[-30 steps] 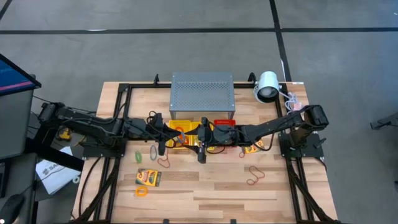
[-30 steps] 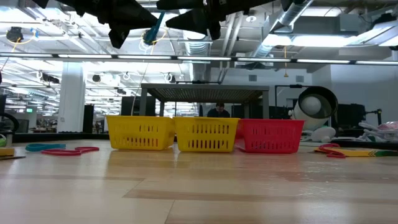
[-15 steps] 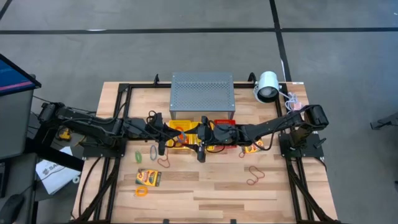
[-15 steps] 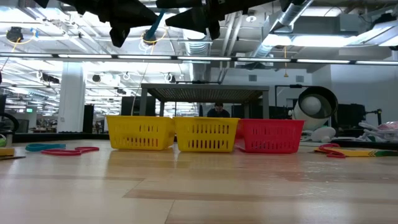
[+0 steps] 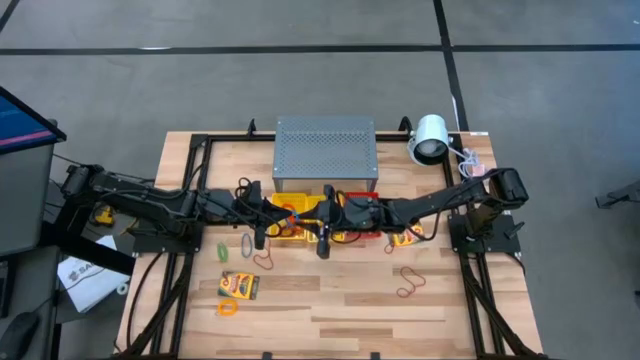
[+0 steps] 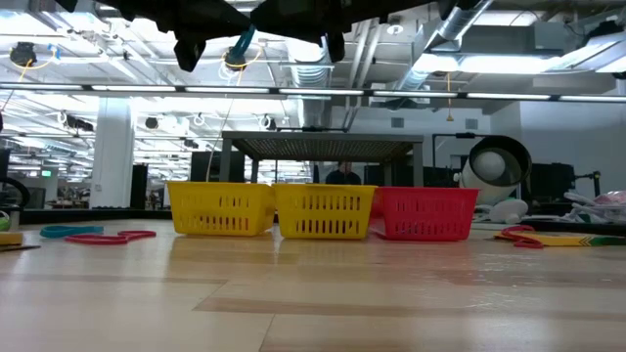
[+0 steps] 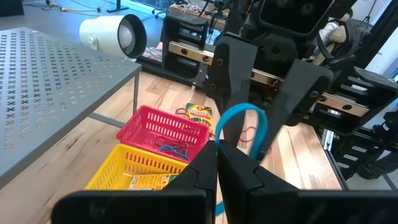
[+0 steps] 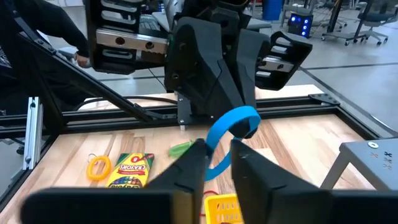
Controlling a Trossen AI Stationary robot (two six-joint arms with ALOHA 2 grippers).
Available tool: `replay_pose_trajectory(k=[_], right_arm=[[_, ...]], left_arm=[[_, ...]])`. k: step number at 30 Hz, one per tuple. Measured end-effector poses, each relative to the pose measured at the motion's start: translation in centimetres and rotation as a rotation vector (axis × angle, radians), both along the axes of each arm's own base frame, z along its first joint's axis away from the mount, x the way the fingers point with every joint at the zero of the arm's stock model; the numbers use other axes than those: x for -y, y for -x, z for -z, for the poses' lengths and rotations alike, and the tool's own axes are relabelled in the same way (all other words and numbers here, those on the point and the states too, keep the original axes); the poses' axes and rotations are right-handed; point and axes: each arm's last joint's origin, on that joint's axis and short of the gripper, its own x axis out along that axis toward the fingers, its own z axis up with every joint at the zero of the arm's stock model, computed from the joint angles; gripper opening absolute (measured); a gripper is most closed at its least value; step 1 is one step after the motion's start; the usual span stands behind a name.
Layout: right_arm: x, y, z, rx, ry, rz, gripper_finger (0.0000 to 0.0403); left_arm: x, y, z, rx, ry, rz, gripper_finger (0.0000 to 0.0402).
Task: Pick & Place Office Desk Supplies
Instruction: Put the blue rubber band into the red bin
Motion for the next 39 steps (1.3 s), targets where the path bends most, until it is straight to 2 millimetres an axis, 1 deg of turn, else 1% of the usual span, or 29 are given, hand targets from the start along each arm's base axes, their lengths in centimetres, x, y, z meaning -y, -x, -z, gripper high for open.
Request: replay_pose_trajectory(k=[4,5,10,15,17,20,27,32,35,39], right_arm=[[0.41,-0.06,0.02,-0.002,-0.012,-0.007,0.0012],[0.47,-0.07,0.02,-0.002,-0.017,-0.008,0.0006],[0.68,-0.09,0.04,-0.003,-0.023,-0.003,0.0004],[0.60,-0.08,0.08,-0.008,-0.025,-0.018,0.0002],[0.57,-0.08,0.07,-0.008,-0.027,-0.027,0.0002],[0.56,-0.08,0.07,-0.008,-0.027,-0.027,0.0001],[0.58,-0.09,0.06,-0.006,-0.020,-0.028,0.0001],[0.56,-0.08,0.05,-0.006,-0.017,-0.031,0.0000],[0.44,-0.05,0.00,-0.006,-0.008,-0.049,0.0000],[0.19,0.38,-0.72,0.003,-0.004,-0.065,0.0000]], left_arm=[[0.00,0.00,0.00,0.000,0.000,0.000,0.0001],[0.00,0.00,0.00,0.000,0.000,0.000,0.0001],[0.11,-0.07,-0.27,0.028,0.012,0.033,0.0005],[0.31,-0.17,-0.74,0.076,0.032,0.099,0.0026],[0.34,-0.18,-0.80,0.082,0.027,0.107,0.0041],[0.38,-0.18,-0.80,0.081,0.025,0.123,0.0075],[0.51,-0.18,-0.80,0.079,0.030,0.167,0.0175],[0.48,-0.18,-0.79,0.079,0.029,0.159,0.0241],[0.43,-0.17,-0.72,0.071,0.016,0.148,0.0264],[0.12,-0.15,-0.37,0.032,-0.017,0.139,0.0274]])
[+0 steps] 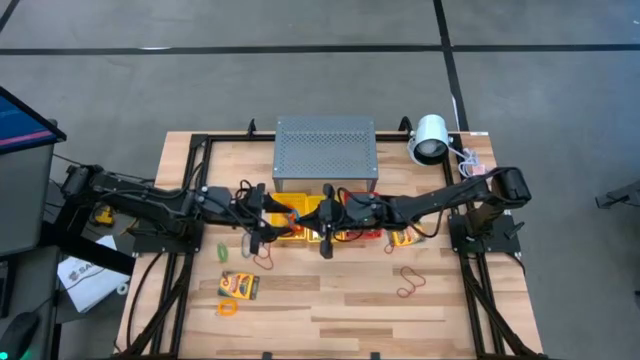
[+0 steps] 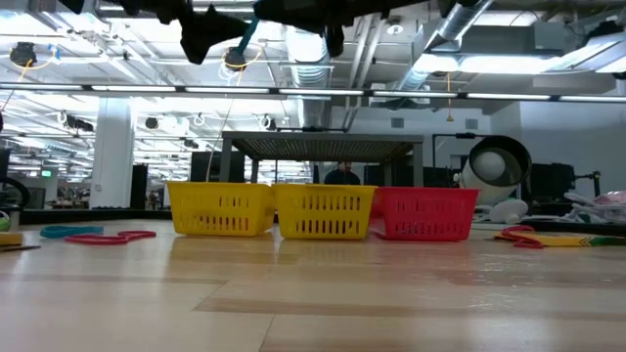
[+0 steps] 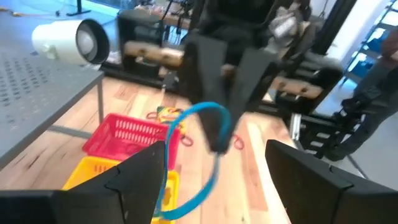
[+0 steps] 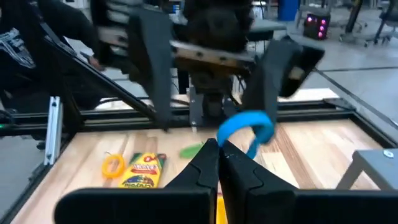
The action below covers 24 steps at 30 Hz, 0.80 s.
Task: Pick & Place Office Desk Supplies
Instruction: Put the blue rubber band into the red bin
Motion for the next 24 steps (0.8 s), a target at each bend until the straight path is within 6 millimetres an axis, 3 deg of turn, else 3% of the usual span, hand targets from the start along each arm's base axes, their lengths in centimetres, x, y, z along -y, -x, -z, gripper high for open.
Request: replay_pose_trajectory(k=[9,14,24], right_arm=[[-0.8,3.0,-2.9,-0.062,0.026,-0.021,0.0000],[-1.0,5.0,-3.6,-0.168,0.046,0.046,0.0000],[-0.2,7.6,-1.4,-0.493,0.023,0.210,0.0000]], left_arm=[[-1.1,0.0,0.5,-0.054,-0.012,-0.052,0.0265],[-1.2,0.0,0.6,-0.065,-0.013,-0.056,0.0259],[-1.1,0.0,0.7,-0.075,-0.011,-0.051,0.0254]])
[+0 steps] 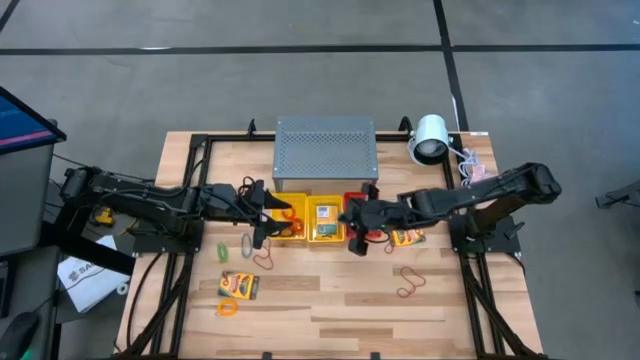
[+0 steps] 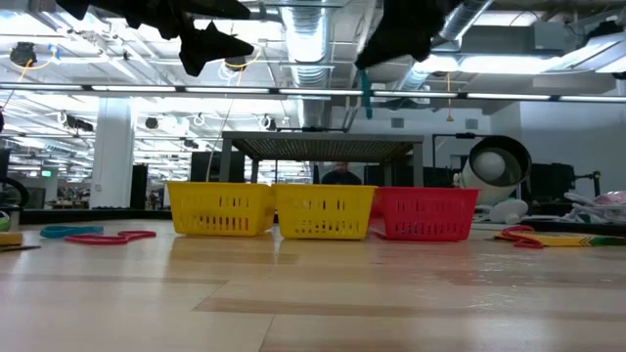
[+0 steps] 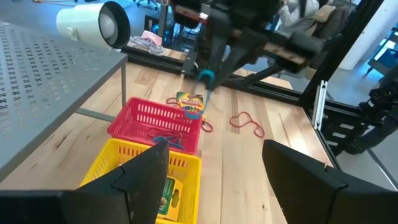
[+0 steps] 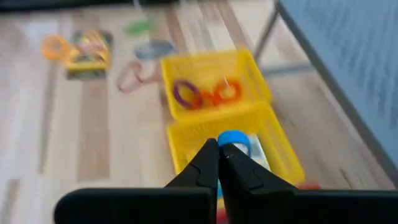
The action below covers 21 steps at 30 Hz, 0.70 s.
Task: Pick & Place Office Desk Supplies
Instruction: Put the blue rubber band into the red bin
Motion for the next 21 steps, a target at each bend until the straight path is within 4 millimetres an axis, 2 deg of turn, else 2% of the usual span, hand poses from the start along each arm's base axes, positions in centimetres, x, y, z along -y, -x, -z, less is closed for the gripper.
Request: replay_pose_trajectory(k=[11,21], right_arm=[[1.7,0.8,4.0,-0.339,0.022,0.155,0.0000],[2.9,0.1,7.5,-0.543,0.048,0.185,0.0000]], left_arm=[[0.0,0.1,0.3,-0.033,0.042,-0.008,0.0254],[0.5,0.2,0.5,-0.046,0.048,0.022,0.0254]])
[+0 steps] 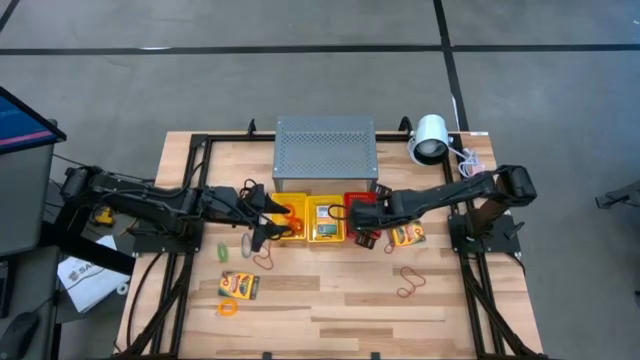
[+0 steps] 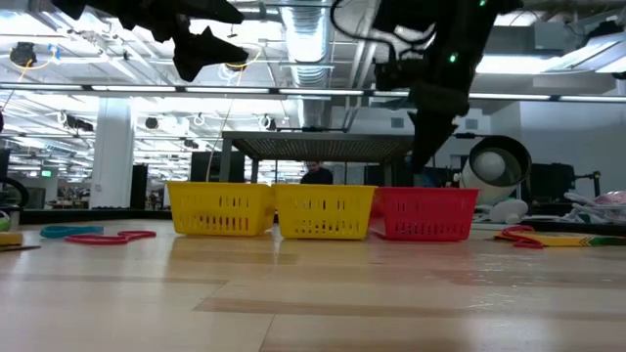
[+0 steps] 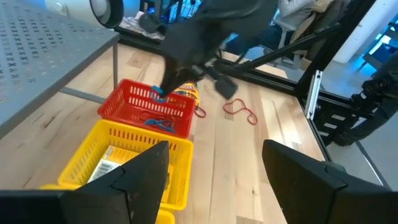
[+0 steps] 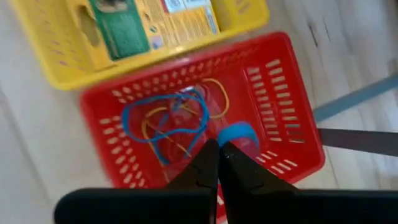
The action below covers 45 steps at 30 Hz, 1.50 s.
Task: Pick & Place Office Desk Supplies
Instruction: Put the blue rubber band into the red bin, then put the red rubber band into the red bin
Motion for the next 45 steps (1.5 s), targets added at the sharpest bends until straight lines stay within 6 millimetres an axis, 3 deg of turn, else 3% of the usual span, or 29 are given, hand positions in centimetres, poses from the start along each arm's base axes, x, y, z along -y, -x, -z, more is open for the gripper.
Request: replay_pose_trajectory(k=[9,17,21,30,36,45], right_arm=[[0.2,-0.7,2.1,-0.085,-0.078,-0.028,0.0000],[0.2,-0.8,2.0,-0.066,-0.082,-0.031,0.0015],[0.4,-0.8,2.0,-0.069,-0.084,-0.035,0.0057],[0.4,-0.8,1.9,-0.067,-0.074,-0.045,0.0189],[0.0,-0.2,0.1,-0.014,-0.043,-0.085,0.0236],[-1.7,2.6,-5.1,0.148,-0.065,-0.148,0.0239]], left_arm=[[0.3,0.0,0.0,0.001,0.003,0.014,0.0254],[0.3,0.0,0.0,0.000,0.003,0.014,0.0254],[0.3,0.0,0.0,0.001,0.003,0.014,0.0254],[0.3,0.0,0.0,-0.001,-0.001,0.015,0.0254],[0.3,0.1,0.1,-0.015,-0.004,0.016,0.0254],[0.3,0.2,0.5,-0.059,-0.012,0.016,0.0254]])
